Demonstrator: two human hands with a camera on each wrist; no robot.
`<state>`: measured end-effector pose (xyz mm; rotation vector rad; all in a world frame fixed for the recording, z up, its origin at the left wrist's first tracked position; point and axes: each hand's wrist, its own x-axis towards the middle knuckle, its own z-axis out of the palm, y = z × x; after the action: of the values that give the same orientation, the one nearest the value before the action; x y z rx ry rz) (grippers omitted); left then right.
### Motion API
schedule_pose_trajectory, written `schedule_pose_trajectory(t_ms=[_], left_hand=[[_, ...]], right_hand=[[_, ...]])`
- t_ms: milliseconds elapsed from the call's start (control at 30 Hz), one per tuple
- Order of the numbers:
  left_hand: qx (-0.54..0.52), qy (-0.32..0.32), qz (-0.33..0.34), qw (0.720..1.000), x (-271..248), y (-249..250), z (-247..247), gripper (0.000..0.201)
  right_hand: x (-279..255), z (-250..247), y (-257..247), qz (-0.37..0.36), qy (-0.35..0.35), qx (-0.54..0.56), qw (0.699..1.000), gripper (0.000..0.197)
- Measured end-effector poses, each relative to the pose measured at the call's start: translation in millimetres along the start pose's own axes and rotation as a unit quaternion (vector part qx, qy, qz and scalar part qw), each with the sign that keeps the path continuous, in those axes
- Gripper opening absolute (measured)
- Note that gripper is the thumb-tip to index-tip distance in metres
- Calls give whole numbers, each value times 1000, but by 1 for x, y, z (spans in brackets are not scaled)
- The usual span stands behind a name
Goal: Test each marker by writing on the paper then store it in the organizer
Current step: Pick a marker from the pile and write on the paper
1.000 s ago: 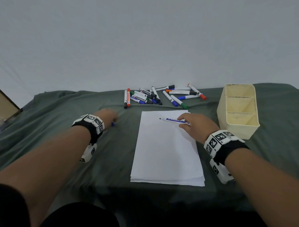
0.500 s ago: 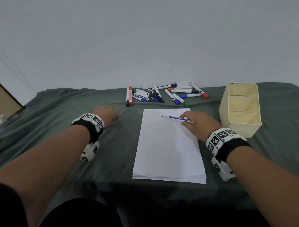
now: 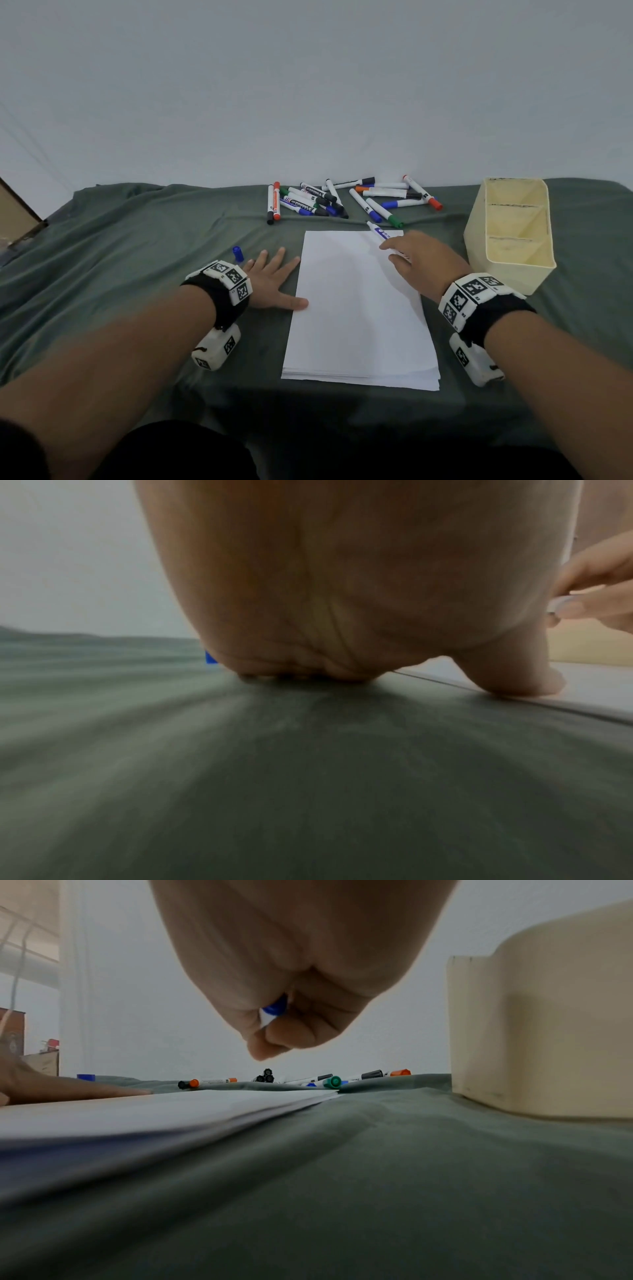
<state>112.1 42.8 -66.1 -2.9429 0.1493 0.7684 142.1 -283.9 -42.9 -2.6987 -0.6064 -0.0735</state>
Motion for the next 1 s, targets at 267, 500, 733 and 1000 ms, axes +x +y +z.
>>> schedule_pose_trajectory(t_ms=[267,500,733,1000], left_hand=[[-28,-9,3,1000,1,0,1,120],[-39,-8,5,999,-3,1,2,111],[-61,-3,2,998,-1,4,4,111],[-58,-22,4,998,-4,2,1,108]], right_hand=[[19,-29,-23,31,96,237,966,15],[84,-6,-74,225,153,723,635,16],[129,39,-83,264,147,684,664,21],[140,73,-78,216,105,540,807,12]])
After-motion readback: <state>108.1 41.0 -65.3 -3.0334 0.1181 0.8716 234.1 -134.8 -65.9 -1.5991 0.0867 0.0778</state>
